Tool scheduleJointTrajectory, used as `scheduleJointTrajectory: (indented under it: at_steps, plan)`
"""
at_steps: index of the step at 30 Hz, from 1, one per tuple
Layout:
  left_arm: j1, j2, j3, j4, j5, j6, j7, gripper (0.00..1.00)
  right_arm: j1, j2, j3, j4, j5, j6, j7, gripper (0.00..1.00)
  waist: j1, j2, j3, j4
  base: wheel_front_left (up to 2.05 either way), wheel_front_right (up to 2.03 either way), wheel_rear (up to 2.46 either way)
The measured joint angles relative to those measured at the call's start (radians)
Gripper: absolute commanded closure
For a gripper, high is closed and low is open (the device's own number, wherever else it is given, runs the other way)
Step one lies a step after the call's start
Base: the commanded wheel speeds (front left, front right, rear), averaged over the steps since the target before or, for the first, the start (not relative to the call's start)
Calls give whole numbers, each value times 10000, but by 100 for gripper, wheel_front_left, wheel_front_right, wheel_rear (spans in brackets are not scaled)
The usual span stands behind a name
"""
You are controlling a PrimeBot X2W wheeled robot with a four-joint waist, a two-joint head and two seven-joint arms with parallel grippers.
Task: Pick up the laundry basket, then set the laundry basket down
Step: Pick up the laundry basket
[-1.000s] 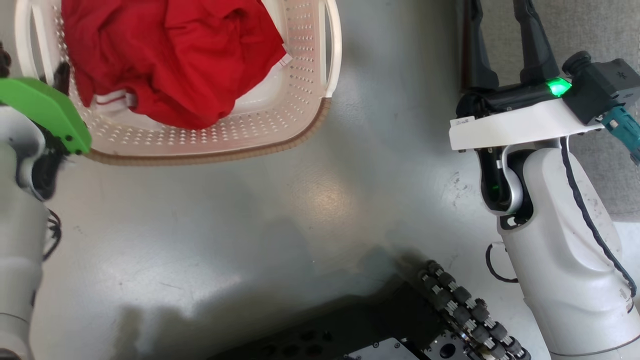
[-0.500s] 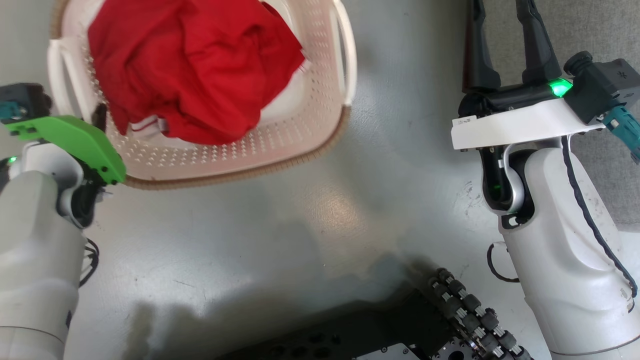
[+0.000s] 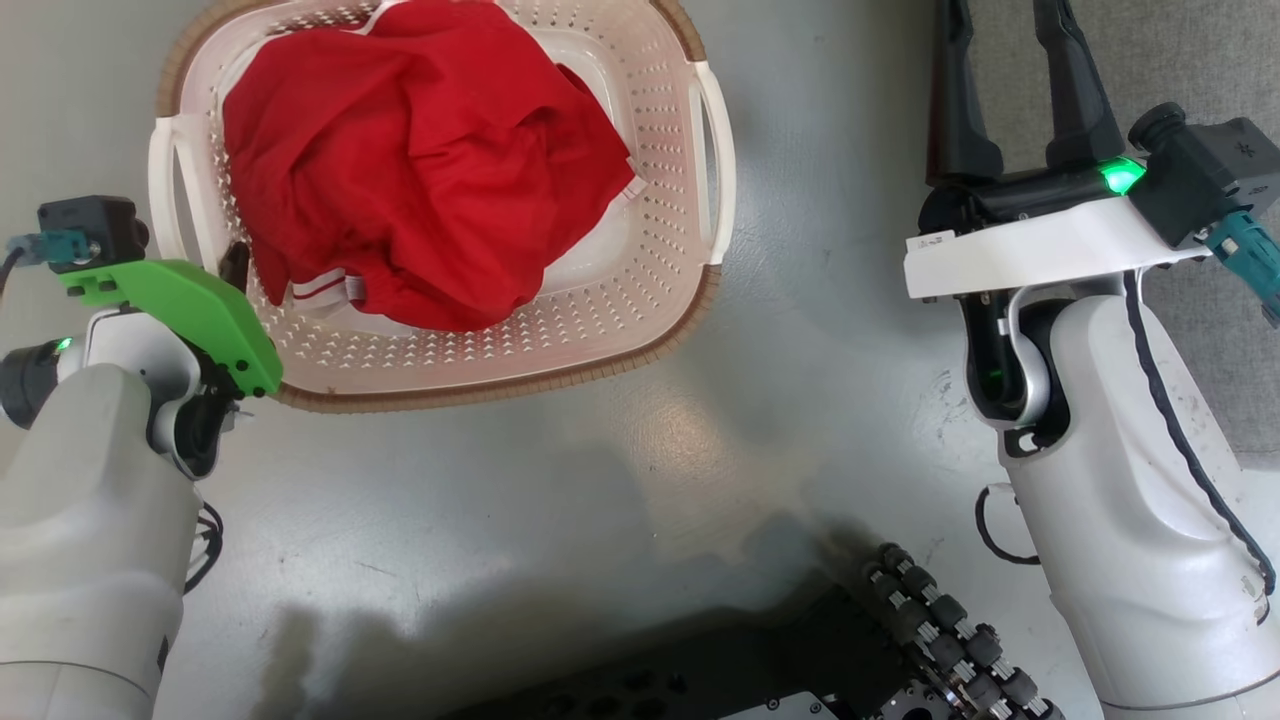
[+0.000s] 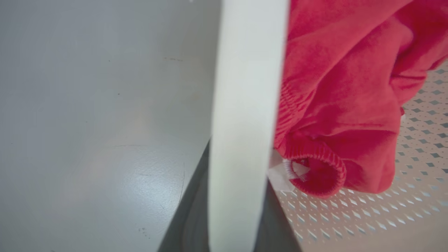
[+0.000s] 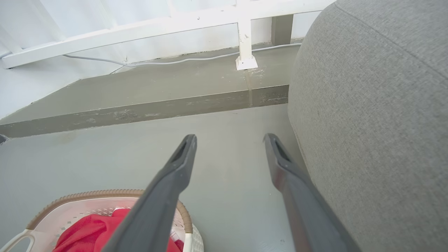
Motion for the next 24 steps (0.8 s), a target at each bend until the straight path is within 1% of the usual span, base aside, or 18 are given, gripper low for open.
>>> scheduleJointTrajectory:
  at_steps: [1,2,10,18,24]
  plan:
    - [0,-21,13,-6,-17,0,-12,58,0,0,-6,2,0,0,0,0,0,0,-7,7,0,0,0]
    - [-1,-52,38,-4,-48,0,-29,0,0,0,-13,4,0,0,0,0,0,0,-14,14,0,0,0]
    - [10,-130,44,73,-130,-6,-15,0,1,0,-31,48,0,0,0,0,0,0,-65,76,0,0,0]
    - [-9,-115,299,-353,-125,-6,-1450,0,25,0,-209,219,-63,0,0,0,0,0,-400,187,0,0,0]
    - [-14,-121,244,-706,92,-6,-2508,0,190,-6,-445,416,-27,4,0,0,0,0,-838,338,0,0,0]
